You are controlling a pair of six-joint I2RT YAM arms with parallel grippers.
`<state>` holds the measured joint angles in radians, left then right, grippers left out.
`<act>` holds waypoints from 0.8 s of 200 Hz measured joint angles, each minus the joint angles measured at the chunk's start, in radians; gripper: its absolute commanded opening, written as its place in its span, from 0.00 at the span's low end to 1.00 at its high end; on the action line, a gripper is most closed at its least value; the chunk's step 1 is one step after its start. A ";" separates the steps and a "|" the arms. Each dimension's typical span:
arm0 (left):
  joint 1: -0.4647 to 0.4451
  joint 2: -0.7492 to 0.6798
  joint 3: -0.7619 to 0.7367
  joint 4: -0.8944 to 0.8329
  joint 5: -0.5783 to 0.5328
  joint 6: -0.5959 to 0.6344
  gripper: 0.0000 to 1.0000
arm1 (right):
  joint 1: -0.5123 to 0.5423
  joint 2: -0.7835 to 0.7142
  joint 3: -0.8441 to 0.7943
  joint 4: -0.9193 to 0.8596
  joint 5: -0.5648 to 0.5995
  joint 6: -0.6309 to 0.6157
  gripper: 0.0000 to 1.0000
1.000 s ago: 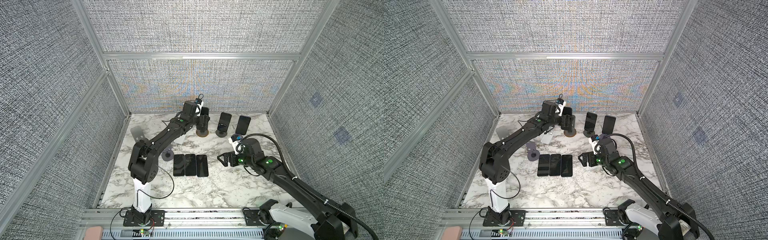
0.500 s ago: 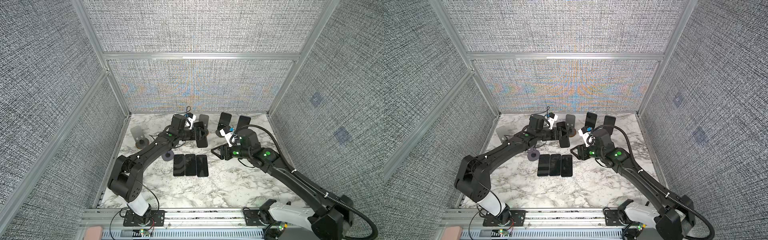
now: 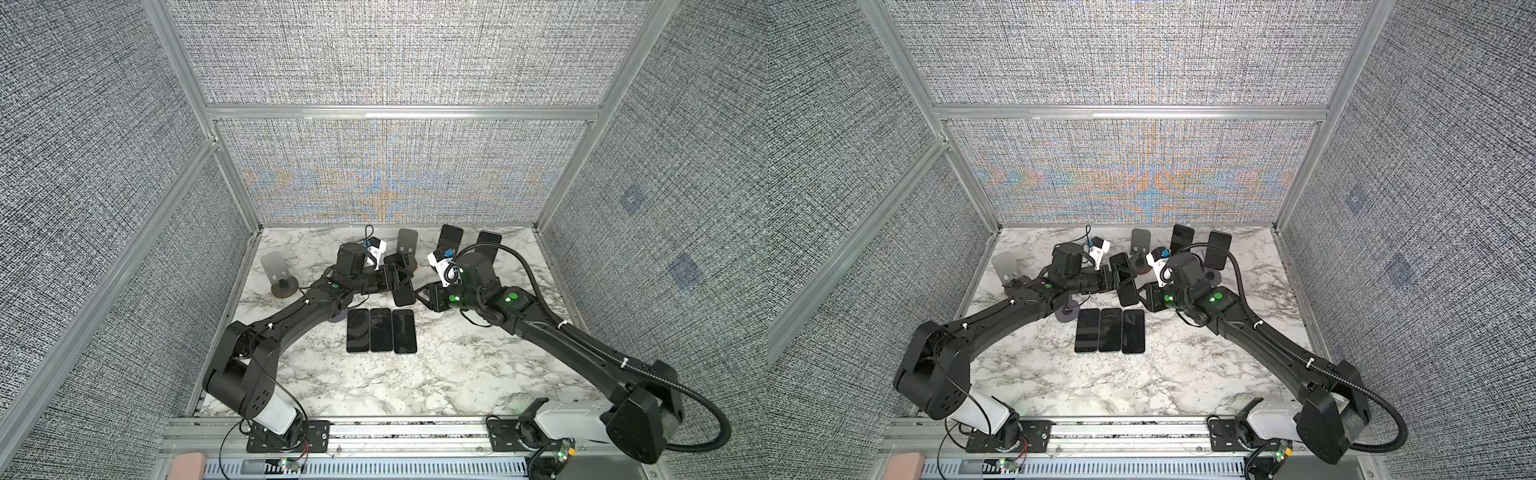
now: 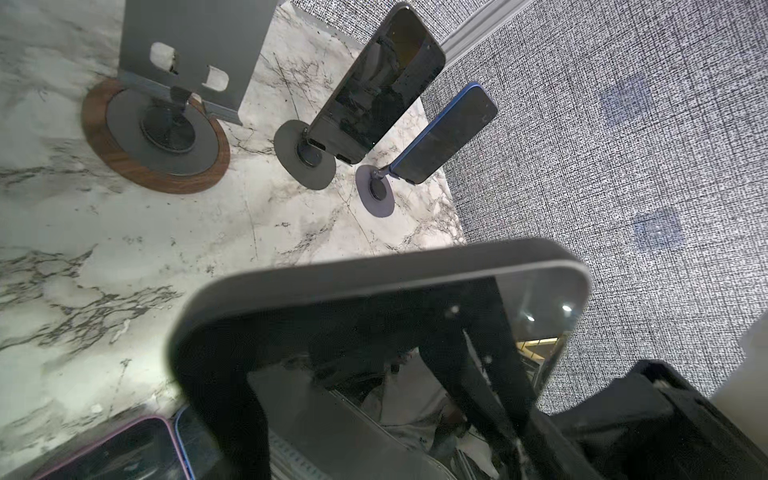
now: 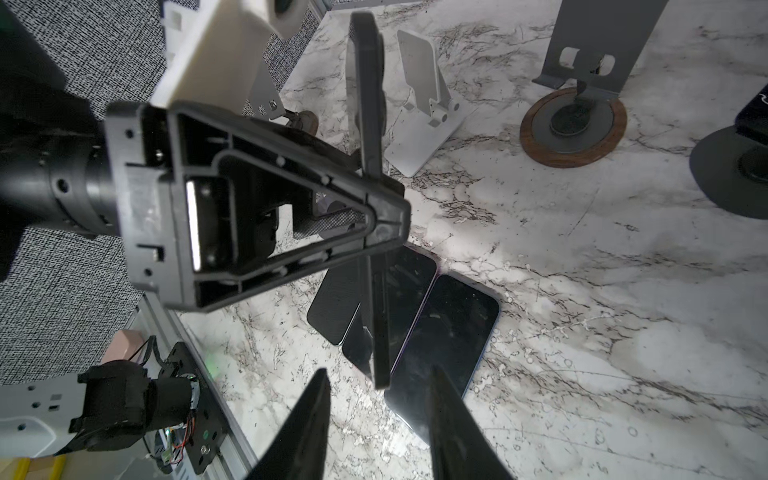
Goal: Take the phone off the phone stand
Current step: 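Close the right gripper on the black phone held by the left gripper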
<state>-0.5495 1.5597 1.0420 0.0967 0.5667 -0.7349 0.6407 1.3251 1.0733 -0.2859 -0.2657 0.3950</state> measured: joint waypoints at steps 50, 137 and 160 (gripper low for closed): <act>-0.004 -0.018 -0.014 0.014 0.010 -0.006 0.14 | 0.008 0.049 0.008 0.036 -0.004 0.010 0.31; -0.005 -0.020 -0.042 0.037 0.012 -0.016 0.14 | 0.010 0.077 0.011 0.082 -0.016 0.012 0.17; -0.005 -0.020 -0.043 0.040 0.012 -0.024 0.14 | 0.010 0.084 0.011 0.086 -0.021 0.014 0.16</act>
<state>-0.5541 1.5394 0.9993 0.1371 0.5789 -0.7593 0.6510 1.4090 1.0840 -0.1997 -0.2871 0.4095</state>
